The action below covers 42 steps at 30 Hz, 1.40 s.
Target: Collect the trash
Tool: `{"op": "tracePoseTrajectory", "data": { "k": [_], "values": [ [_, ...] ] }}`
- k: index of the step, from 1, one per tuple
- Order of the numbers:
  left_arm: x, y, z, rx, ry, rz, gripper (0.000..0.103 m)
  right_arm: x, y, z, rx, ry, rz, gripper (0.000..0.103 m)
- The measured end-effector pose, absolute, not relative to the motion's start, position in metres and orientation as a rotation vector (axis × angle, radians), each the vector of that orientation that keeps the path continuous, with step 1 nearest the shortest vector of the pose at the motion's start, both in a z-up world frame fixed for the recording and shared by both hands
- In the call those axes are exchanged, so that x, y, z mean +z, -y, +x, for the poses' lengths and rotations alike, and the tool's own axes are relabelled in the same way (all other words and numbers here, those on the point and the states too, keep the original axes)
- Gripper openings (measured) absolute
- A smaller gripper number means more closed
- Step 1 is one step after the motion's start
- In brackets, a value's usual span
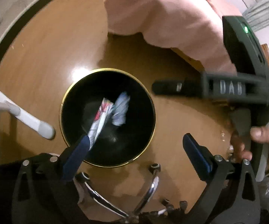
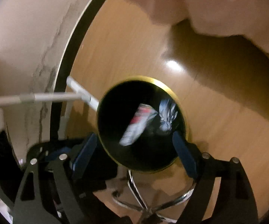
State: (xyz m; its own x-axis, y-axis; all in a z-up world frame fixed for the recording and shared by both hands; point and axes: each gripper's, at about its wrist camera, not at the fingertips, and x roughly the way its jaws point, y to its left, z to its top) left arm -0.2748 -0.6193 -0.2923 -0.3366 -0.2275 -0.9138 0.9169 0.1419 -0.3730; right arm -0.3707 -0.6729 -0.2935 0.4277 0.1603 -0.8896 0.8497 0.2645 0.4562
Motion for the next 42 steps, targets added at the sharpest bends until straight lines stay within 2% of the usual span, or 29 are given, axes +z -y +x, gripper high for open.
{"op": "tracePoseTrajectory", "data": {
  "k": [3,5,6,9,12,14,17,24,29,33,39,40,42],
  "values": [
    [-0.245,0.609,-0.290,-1.488,-1.238,0.686,0.097,-0.244,0.675,-0.386,-0.760,-0.975,1.087,0.081],
    [-0.191,0.599,-0.296,-1.586,-1.102,0.626,0.097,-0.209,0.670,-0.387,-0.820,-0.930,0.960,0.089],
    [-0.164,0.589,-0.295,-1.616,-1.042,0.595,0.097,-0.187,0.665,-0.388,-0.831,-0.889,0.885,0.097],
    [-0.086,0.549,-0.279,-1.629,-0.863,0.514,0.097,-0.123,0.643,-0.386,-0.855,-0.775,0.655,0.097],
    [-0.017,0.487,-0.250,-1.561,-0.662,0.435,0.097,-0.082,0.624,-0.376,-0.842,-0.694,0.558,0.097],
    [0.014,0.439,-0.224,-1.455,-0.548,0.406,0.097,-0.063,0.616,-0.367,-0.825,-0.639,0.524,0.097],
    [0.038,0.364,-0.178,-1.218,-0.514,0.400,0.097,-0.029,0.599,-0.341,-0.750,-0.557,0.462,0.097],
    [0.037,0.177,-0.049,-0.437,-0.691,0.328,0.097,0.014,0.545,-0.242,-0.494,-0.530,0.294,0.097],
    [0.019,0.083,0.005,-0.169,-0.783,0.226,0.097,0.035,0.506,-0.160,-0.356,-0.549,0.211,0.097],
    [-0.007,0.056,0.030,-0.124,-0.846,0.194,0.097,0.036,0.492,-0.093,-0.327,-0.626,0.121,0.097],
    [-0.027,0.058,0.044,-0.147,-0.888,0.235,0.097,0.020,0.506,-0.020,-0.300,-0.770,0.164,0.097],
    [-0.031,0.054,0.044,-0.151,-0.896,0.231,0.094,0.017,0.510,-0.011,-0.306,-0.789,0.172,0.097],
    [-0.035,0.051,0.051,-0.170,-0.931,0.219,0.083,0.014,0.515,-0.001,-0.311,-0.810,0.183,0.097]
  ]
}}
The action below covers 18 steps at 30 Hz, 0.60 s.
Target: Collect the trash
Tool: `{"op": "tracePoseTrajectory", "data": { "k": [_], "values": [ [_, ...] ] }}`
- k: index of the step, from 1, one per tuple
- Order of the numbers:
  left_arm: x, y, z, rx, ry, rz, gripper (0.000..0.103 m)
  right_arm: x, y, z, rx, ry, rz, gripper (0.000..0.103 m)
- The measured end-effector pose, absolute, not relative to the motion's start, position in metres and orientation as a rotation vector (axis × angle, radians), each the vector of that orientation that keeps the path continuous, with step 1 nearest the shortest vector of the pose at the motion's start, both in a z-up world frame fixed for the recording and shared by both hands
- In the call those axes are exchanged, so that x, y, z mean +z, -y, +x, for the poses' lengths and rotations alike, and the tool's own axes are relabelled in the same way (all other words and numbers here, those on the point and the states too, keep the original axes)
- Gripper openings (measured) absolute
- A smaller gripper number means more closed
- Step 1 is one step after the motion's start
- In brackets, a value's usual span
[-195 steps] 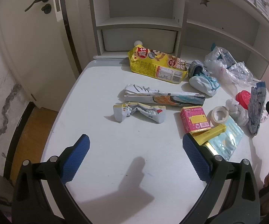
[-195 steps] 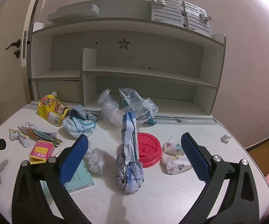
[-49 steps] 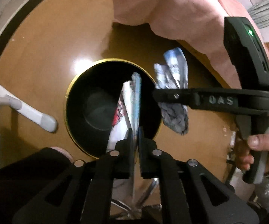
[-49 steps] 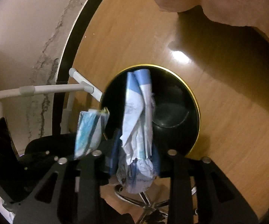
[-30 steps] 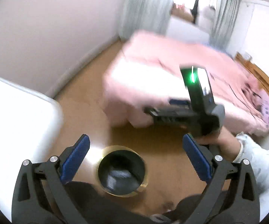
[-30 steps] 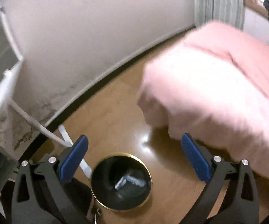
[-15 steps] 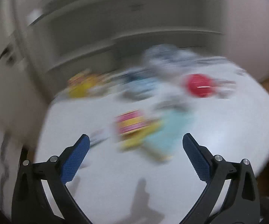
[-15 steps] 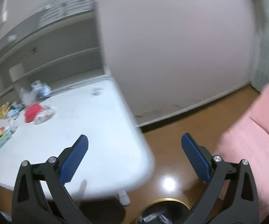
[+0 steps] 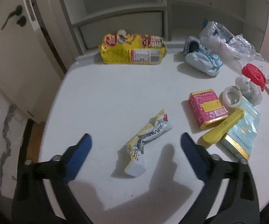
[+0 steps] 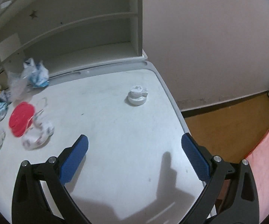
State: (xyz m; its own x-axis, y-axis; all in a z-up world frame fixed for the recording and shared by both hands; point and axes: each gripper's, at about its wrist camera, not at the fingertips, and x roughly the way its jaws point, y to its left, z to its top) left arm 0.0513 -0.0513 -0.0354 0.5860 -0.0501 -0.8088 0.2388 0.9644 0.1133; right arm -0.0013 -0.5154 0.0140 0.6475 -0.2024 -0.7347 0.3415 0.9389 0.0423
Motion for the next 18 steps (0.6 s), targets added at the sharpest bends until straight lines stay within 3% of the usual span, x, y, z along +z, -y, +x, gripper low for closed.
{"op": "tracePoseTrajectory", "data": {
  "k": [1,7,11,16,18],
  "values": [
    [-0.042,0.052,0.050,-0.174,-0.942,0.219,0.073,0.012,0.518,0.004,-0.314,-0.819,0.184,0.097],
    [-0.053,0.051,0.067,-0.213,-0.932,0.163,0.065,0.004,0.536,0.033,-0.337,-0.857,0.172,0.097],
    [-0.054,0.061,0.075,-0.225,-0.901,0.178,0.044,0.001,0.548,0.050,-0.349,-0.869,0.186,0.096],
    [-0.055,0.075,0.088,-0.218,-0.885,0.182,0.040,-0.001,0.548,0.070,-0.311,-0.894,0.158,0.092],
    [-0.055,0.077,0.094,-0.212,-0.885,0.172,0.040,0.000,0.546,0.073,-0.281,-0.886,0.155,0.082]
  ]
}}
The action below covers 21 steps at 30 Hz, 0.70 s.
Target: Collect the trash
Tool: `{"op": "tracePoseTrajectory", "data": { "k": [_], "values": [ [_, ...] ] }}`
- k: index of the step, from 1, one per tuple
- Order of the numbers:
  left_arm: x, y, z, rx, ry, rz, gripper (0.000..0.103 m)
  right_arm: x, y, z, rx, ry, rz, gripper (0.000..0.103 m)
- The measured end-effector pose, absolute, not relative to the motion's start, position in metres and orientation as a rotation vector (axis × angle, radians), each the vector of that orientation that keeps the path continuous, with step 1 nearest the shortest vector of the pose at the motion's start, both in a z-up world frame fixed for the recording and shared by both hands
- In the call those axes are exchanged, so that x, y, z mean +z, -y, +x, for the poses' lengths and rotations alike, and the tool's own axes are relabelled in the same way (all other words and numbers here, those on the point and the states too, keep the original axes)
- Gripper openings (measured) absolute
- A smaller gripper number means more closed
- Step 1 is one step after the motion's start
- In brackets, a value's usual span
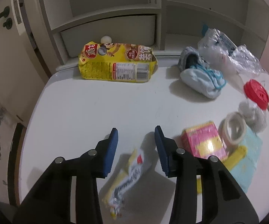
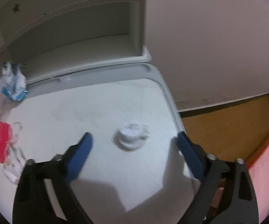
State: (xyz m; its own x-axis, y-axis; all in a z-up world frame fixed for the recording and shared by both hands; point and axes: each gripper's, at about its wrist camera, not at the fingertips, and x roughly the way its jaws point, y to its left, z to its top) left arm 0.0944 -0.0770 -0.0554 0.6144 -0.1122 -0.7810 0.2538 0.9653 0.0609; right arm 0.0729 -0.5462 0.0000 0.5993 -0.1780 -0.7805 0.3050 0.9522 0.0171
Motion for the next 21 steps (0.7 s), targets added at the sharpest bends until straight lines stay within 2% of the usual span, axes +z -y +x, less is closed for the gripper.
{"op": "tracePoseTrajectory", "data": {
  "k": [2,4,5,6,8,21],
  "values": [
    [-0.056,0.080,0.099,-0.207,-0.885,0.170,0.038,0.001,0.542,0.075,-0.264,-0.877,0.145,0.072],
    [-0.057,0.083,0.103,-0.202,-0.883,0.163,0.029,0.003,0.537,0.075,-0.246,-0.865,0.132,0.050],
    [-0.057,0.086,0.105,-0.199,-0.882,0.160,0.019,0.004,0.536,0.075,-0.241,-0.859,0.130,0.043],
    [-0.058,0.086,0.104,-0.201,-0.881,0.150,0.016,0.005,0.534,0.075,-0.242,-0.856,0.127,0.031],
    [-0.057,0.086,0.106,-0.202,-0.882,0.133,0.013,0.005,0.530,0.076,-0.250,-0.856,0.114,0.031],
    [-0.056,0.086,0.111,-0.227,-0.887,0.096,0.011,0.006,0.532,0.074,-0.247,-0.855,0.127,0.031]
  ]
}}
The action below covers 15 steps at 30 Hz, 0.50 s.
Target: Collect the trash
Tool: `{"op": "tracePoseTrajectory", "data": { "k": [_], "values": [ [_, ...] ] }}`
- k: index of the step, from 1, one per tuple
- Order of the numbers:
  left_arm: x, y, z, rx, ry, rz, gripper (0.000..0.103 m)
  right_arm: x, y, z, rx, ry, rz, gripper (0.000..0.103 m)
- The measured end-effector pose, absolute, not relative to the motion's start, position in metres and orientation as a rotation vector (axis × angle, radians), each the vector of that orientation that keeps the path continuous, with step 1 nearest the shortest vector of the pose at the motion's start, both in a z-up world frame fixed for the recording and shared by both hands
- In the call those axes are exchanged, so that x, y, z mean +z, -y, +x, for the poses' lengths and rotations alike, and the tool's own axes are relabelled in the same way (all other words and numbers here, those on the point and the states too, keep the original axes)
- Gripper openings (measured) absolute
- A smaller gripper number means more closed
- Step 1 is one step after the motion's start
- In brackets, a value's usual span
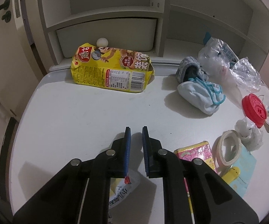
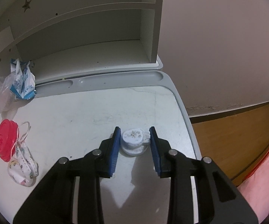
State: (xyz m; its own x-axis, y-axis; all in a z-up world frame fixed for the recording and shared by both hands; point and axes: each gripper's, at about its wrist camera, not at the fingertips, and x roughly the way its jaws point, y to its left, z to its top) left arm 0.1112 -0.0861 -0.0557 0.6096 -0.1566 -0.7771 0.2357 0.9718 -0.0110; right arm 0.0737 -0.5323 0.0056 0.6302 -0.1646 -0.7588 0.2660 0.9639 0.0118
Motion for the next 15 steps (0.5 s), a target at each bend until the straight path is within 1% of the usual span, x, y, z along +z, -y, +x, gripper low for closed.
{"op": "tracePoseTrajectory", "data": {
  "k": [6,7,9,11,13,15],
  "values": [
    [-0.055,0.087,0.111,-0.222,-0.885,0.104,0.010,0.006,0.530,0.073,-0.239,-0.850,0.143,0.031],
    [-0.054,0.087,0.110,-0.221,-0.882,0.102,0.002,0.005,0.529,0.073,-0.231,-0.848,0.150,0.031],
    [-0.046,0.089,0.103,-0.230,-0.827,0.099,0.000,0.006,0.525,0.070,-0.150,-0.828,0.213,0.031],
    [-0.030,0.098,0.095,-0.248,-0.784,0.117,0.000,0.009,0.521,0.063,-0.119,-0.798,0.239,0.031],
    [-0.003,0.114,0.082,-0.331,-0.736,0.079,0.000,0.016,0.518,0.050,-0.068,-0.769,0.307,0.031],
    [0.026,0.145,0.064,-0.429,-0.675,0.095,0.000,0.038,0.514,0.024,-0.001,-0.695,0.376,0.031]
  ]
}}
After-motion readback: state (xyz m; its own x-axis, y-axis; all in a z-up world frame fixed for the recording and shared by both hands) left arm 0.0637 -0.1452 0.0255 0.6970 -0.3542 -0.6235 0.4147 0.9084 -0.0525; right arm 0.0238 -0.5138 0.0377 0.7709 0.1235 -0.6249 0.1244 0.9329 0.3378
